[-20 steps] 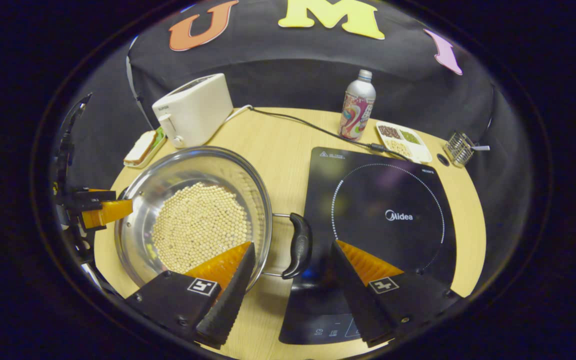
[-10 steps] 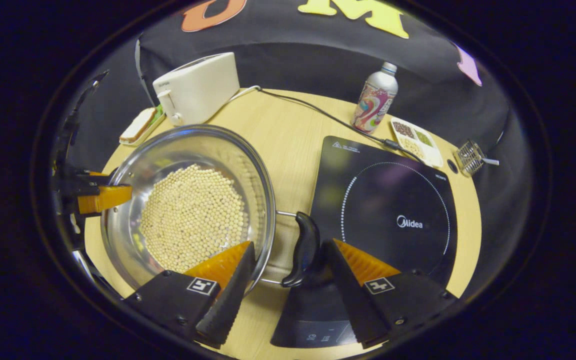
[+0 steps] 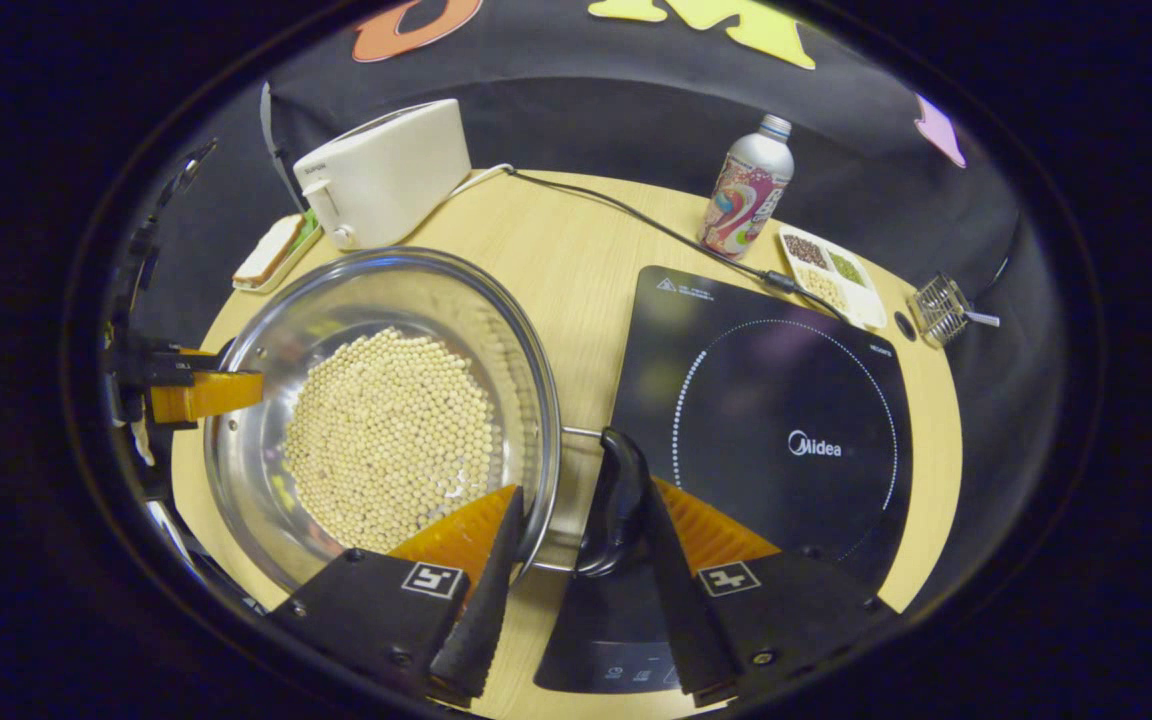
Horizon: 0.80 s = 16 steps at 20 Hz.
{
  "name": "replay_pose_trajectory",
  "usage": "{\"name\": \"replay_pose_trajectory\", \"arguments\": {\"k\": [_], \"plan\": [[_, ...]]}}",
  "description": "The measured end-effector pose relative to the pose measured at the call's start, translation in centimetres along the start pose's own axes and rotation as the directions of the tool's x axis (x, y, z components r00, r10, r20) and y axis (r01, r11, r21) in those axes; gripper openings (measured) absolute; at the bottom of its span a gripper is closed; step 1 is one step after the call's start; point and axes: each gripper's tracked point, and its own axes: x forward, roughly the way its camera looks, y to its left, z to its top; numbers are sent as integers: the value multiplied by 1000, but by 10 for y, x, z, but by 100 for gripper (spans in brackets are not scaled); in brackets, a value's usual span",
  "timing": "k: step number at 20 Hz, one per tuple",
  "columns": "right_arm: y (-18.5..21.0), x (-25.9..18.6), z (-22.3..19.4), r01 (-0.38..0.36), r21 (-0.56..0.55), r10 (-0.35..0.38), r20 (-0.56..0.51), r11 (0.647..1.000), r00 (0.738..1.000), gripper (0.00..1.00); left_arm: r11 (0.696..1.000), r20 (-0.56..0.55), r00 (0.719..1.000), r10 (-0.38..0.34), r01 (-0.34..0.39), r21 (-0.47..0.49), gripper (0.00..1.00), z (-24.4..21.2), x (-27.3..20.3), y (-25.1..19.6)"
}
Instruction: First push the handle of the pot to place it horizontally, then grasp the pot with both hands and set it on the induction cooktop.
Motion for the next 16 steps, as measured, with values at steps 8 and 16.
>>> {"name": "replay_pose_trajectory", "arguments": {"k": [8, 16], "plan": [[-10, -30, 6, -72, 76, 66, 76, 994, 995, 59, 1000, 37, 999, 25, -25, -20, 55, 4, -34, -15], [-54, -71, -3, -80, 112, 66, 124, 990, 990, 59, 999, 90, 995, 33, -33, 7, 55, 14, -68, -61]]}}
